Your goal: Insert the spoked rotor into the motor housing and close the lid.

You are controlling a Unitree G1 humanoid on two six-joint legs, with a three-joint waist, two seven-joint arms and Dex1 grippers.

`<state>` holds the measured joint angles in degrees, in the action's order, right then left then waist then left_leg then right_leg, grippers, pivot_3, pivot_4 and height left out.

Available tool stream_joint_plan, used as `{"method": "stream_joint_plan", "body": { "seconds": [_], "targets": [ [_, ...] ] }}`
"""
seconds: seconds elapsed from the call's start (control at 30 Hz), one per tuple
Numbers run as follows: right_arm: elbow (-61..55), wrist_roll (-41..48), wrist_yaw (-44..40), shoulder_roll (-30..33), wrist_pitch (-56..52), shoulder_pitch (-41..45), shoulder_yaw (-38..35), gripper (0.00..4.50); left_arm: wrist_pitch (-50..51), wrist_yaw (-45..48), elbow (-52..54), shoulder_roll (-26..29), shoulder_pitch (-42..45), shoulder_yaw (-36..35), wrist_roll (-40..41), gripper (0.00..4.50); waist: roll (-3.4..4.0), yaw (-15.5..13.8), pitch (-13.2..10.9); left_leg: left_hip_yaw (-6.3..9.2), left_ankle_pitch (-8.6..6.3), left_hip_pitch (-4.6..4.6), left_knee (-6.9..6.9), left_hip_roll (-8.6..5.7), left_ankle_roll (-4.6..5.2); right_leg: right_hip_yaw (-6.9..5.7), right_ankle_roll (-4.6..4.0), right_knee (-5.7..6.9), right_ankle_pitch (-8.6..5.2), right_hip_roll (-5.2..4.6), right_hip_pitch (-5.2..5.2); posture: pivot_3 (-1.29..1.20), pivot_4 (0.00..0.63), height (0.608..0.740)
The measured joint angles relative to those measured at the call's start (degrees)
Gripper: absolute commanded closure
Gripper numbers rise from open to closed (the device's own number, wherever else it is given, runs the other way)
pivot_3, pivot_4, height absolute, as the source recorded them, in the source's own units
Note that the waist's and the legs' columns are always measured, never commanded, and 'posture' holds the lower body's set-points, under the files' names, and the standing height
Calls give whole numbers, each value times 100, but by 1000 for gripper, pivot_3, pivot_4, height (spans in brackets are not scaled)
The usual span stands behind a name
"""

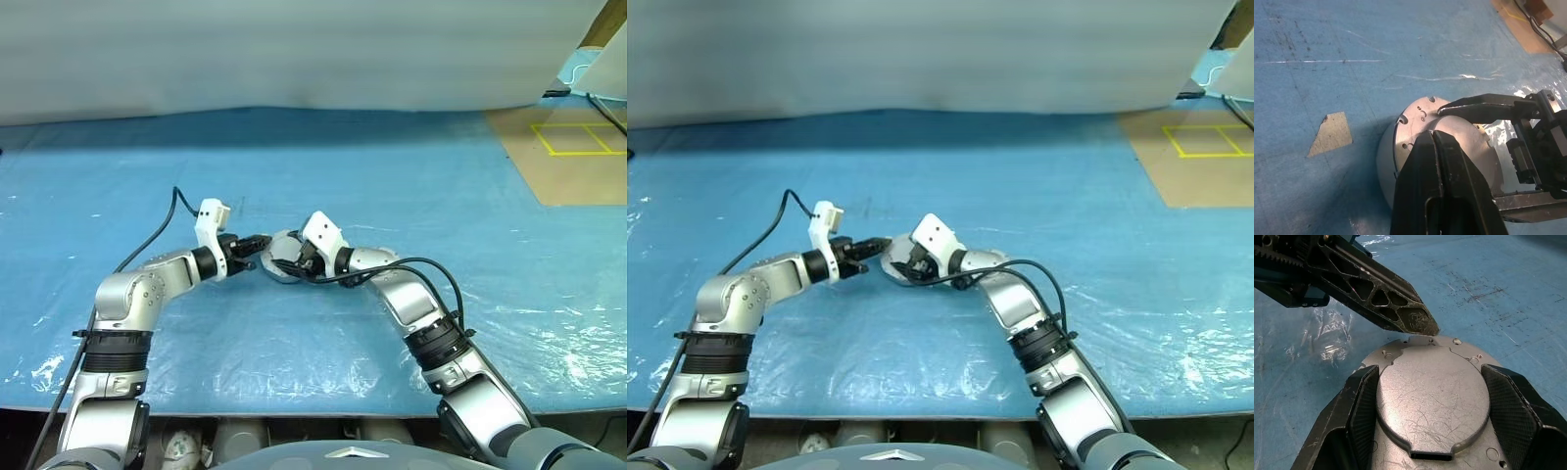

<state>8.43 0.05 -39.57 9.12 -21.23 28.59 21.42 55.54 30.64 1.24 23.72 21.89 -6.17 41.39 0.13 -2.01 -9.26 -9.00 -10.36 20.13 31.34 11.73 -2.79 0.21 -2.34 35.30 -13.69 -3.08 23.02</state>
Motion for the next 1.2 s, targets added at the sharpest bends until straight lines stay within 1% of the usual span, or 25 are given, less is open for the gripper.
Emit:
{"method": "stream_joint_plan", "body": {
  "seconds": [0.1, 0.2, 0.83, 1.2],
  "targets": [
    [-1, 0, -1, -3, -4, 0, 0, 1561, 52, -8, 73, 31, -27, 55, -63, 4500, -1, 0, 0, 0, 0, 0, -3, 1, 0, -1, 2, -4, -1, 0, 0, 0, 150, 740],
    [0, 0, -1, -9, -6, 0, 0, 1561, 68, -50, 155, 50, -69, 70, -132, 4500, -1, 1, 0, 0, 0, -1, -7, 1, 1, -1, 29, -10, -17, 0, -1, 0, 150, 740],
    [-2, 0, -12, -25, -26, -2, 2, 1561, 110, -145, 424, 52, -273, 30, -207, 4500, -1, 7, 0, 0, -2, -6, -30, 3, 3, -2, 38, -32, -22, 1, -4, 0, 150, 740],
    [-8, -2, -13, -24, -40, -4, 4, 1561, 135, -367, 376, -112, -323, -101, -241, 4500, -2, 15, 2, 1, -6, -7, -37, 4, 9, -6, 39, -45, -22, 0, -8, 0, 150, 740]
  ]
}}
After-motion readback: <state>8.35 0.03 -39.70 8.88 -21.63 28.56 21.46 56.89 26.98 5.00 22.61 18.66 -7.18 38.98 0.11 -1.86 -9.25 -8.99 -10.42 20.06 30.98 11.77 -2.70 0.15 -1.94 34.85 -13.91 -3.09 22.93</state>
